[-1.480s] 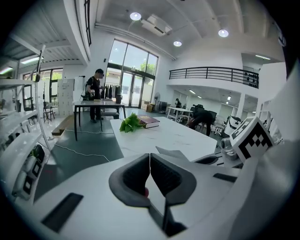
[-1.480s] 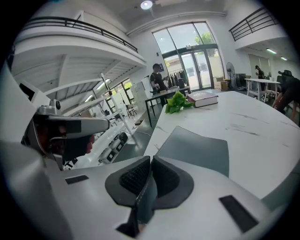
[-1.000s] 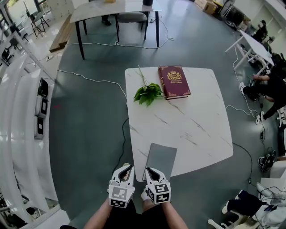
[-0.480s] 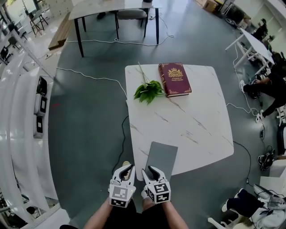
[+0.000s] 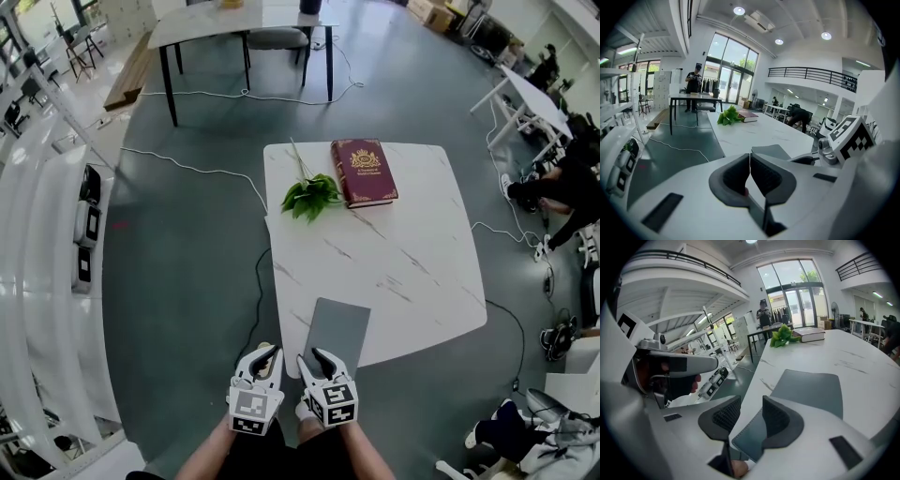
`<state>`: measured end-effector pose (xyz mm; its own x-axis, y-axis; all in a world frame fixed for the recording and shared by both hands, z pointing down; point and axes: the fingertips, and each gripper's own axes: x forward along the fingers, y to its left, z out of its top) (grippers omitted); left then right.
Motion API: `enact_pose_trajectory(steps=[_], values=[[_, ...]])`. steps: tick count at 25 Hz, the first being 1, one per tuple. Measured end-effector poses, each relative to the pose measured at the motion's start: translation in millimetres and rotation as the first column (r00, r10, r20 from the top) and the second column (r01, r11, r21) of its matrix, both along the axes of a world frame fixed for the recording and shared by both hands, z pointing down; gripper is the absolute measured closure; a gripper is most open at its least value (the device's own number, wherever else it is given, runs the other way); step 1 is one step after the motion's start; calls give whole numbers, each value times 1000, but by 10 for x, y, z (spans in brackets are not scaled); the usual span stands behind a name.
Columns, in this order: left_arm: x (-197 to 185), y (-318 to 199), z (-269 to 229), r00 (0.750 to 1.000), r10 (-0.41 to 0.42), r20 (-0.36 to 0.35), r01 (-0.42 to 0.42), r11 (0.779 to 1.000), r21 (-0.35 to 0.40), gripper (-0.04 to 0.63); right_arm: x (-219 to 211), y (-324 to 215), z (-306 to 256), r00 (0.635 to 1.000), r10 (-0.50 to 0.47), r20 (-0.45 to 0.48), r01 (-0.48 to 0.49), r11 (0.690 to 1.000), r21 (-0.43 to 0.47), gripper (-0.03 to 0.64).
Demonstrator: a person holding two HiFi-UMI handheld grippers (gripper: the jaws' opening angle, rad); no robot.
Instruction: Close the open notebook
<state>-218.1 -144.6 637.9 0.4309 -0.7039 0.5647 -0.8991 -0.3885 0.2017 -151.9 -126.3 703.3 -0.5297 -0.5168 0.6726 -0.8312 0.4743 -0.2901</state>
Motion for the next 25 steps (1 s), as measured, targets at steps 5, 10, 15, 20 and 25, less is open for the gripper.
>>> enact_pose_trajectory(steps=[5,10,15,20,25], values=[[18,-25,-242,1000,-10,-4,10,999,39,571,92,-81,-267,1000,11,0,-11,998,58,454],[122,-12,-616,1000,-13,1,12,994,106,571,328,-169,-668,999,37,-3,-37,989,144,459],[313,18,-1043,1000,-3,8,1,981,192,571,607,-198,-1147,998,67,7,-67,966,249,467],[595,118,-1538,1000,7,20,-13,957,288,571,984,-101,-1717,994,104,36,-110,927,359,479],[892,281,-1975,1000,9,28,-19,928,372,571,1423,34,-2235,988,134,78,-155,871,466,500]])
